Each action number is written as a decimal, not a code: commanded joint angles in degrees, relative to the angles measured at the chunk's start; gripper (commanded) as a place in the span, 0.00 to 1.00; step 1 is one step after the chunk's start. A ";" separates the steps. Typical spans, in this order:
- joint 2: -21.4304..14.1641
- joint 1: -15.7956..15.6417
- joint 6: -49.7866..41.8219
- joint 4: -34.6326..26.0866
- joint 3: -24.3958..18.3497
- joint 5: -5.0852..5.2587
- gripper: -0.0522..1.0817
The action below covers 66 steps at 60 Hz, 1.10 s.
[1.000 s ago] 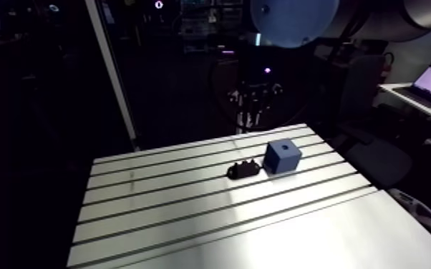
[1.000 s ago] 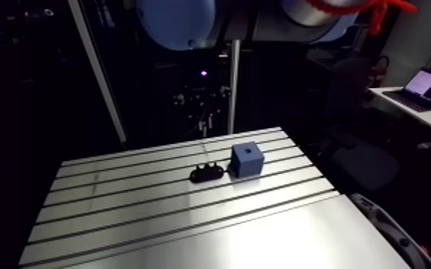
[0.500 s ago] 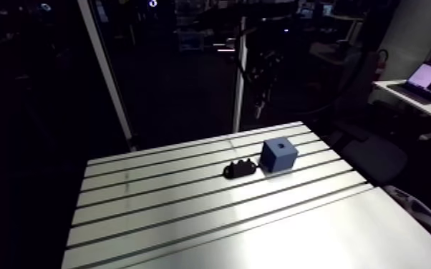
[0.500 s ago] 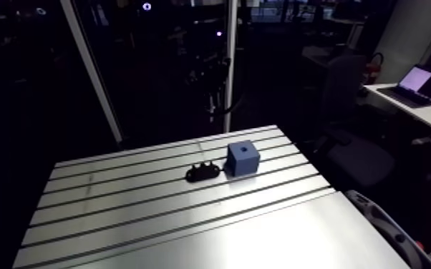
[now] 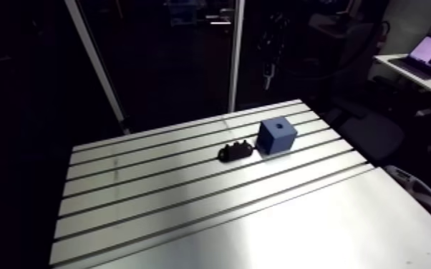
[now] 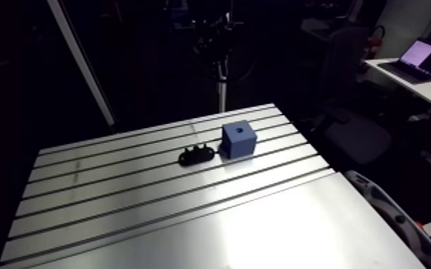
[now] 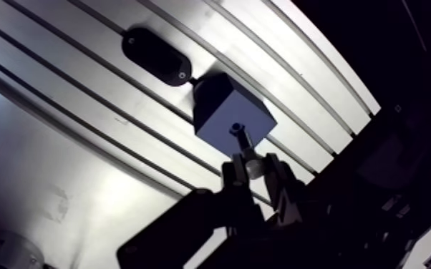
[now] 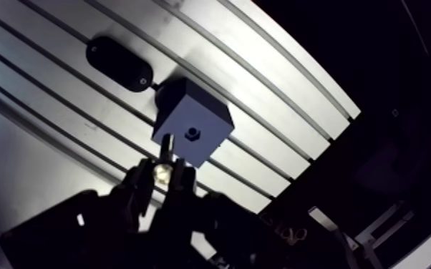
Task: Pick up the M10 bolt and insert it into the hex recess until seated.
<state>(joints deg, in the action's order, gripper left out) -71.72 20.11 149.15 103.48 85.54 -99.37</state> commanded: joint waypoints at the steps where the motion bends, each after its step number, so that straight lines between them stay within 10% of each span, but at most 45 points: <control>1: 1.86 0.62 2.33 -0.27 -1.12 -0.73 0.71; 18: 2.07 1.39 4.20 -0.27 0.23 -2.16 0.71; 66: 0.22 4.24 3.58 4.65 6.95 -1.85 0.71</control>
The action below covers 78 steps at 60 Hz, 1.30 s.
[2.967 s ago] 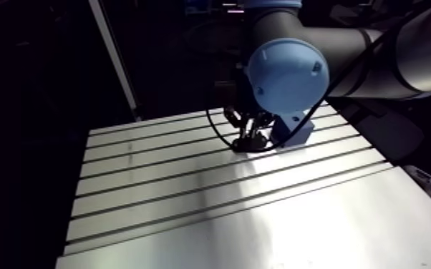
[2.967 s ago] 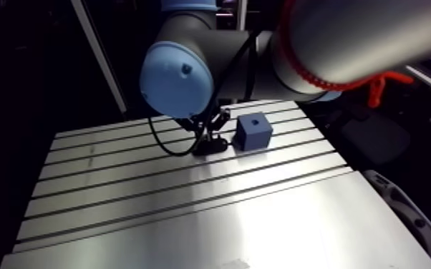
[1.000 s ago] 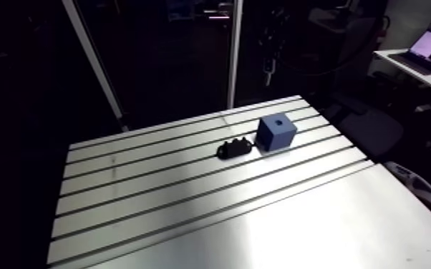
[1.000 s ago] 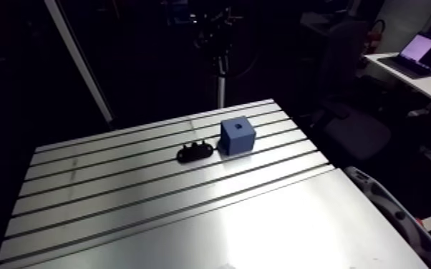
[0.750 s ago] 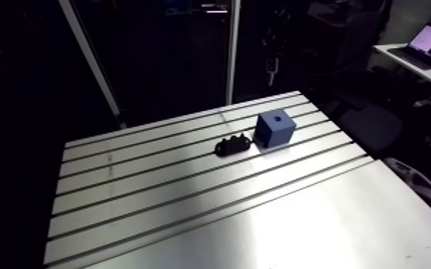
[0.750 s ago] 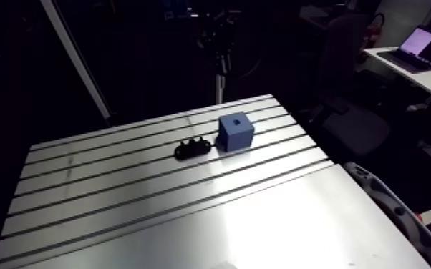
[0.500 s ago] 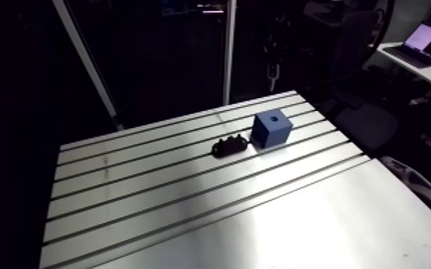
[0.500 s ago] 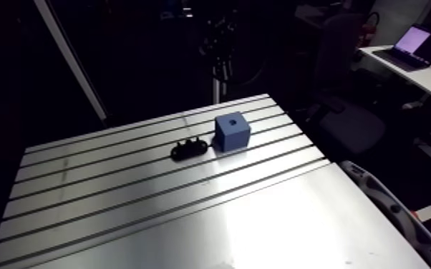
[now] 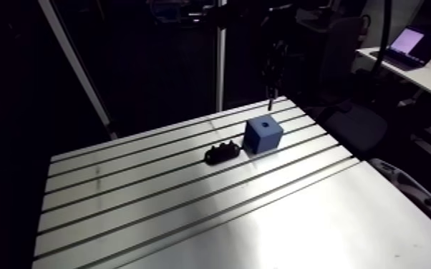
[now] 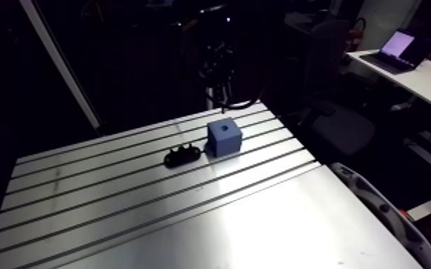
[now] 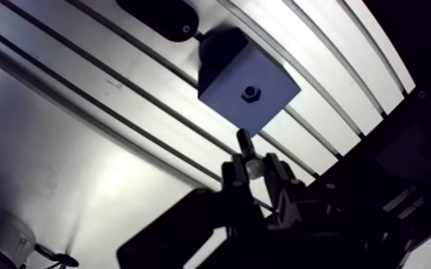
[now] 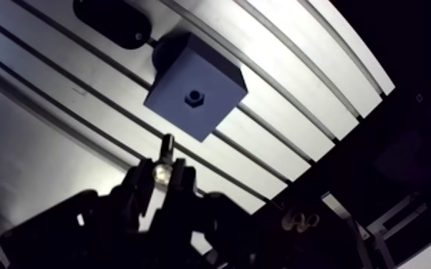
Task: Pick up the M10 bolt and insert it into the hex recess until seated.
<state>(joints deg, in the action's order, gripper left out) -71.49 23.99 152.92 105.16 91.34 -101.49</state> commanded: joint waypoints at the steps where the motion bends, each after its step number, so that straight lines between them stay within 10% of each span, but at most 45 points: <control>1: 0.00 0.36 -0.20 2.98 1.15 0.27 0.71; 78: 3.60 0.97 -1.08 4.67 0.11 0.64 0.73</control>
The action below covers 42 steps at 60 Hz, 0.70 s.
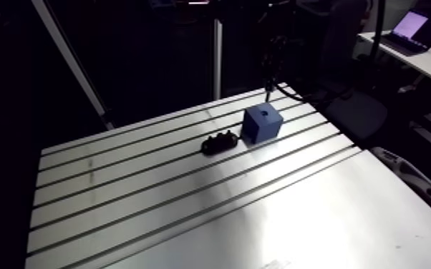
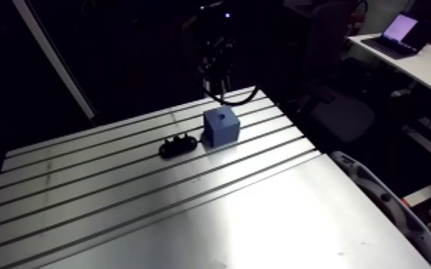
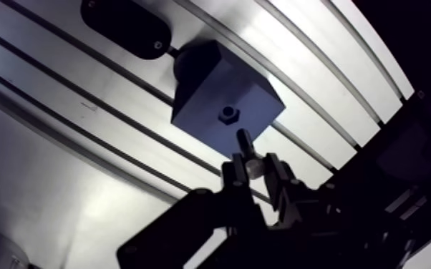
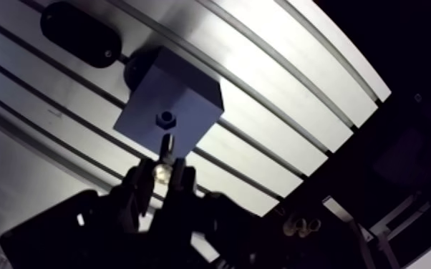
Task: Pick up the M10 bolt and insert it into the hex recess until seated.
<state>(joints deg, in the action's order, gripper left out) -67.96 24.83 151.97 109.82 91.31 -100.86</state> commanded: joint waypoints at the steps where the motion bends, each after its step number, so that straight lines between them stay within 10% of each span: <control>1: 0.07 0.14 -0.12 0.00 0.14 0.01 0.73; 42: 0.95 -0.05 -0.12 1.14 0.86 -0.09 0.73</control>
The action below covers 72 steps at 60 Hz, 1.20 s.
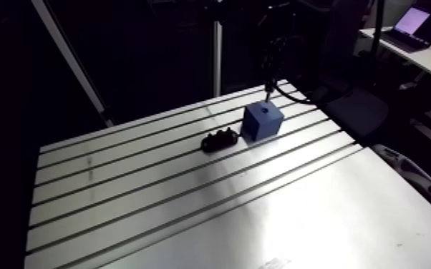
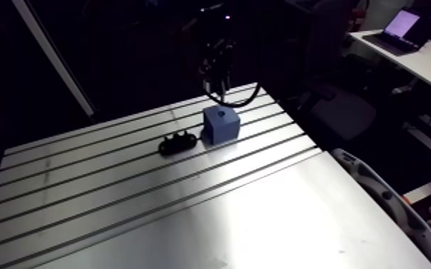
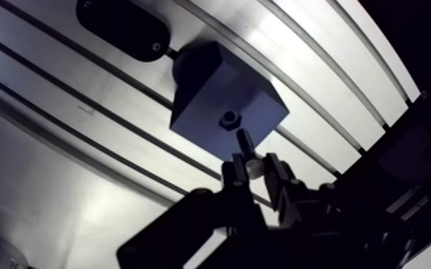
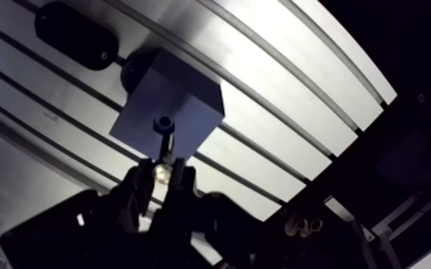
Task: Pick up the M10 bolt and insert it into the hex recess until seated.
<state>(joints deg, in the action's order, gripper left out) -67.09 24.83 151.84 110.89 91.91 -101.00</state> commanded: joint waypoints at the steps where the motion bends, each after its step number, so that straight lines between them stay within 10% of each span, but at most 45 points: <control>1: 0.08 -0.11 0.00 0.08 0.32 0.05 0.73; 72: 0.79 -0.21 -0.08 1.75 1.56 0.05 0.73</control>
<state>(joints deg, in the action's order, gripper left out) -66.50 24.62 151.75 112.57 93.43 -100.92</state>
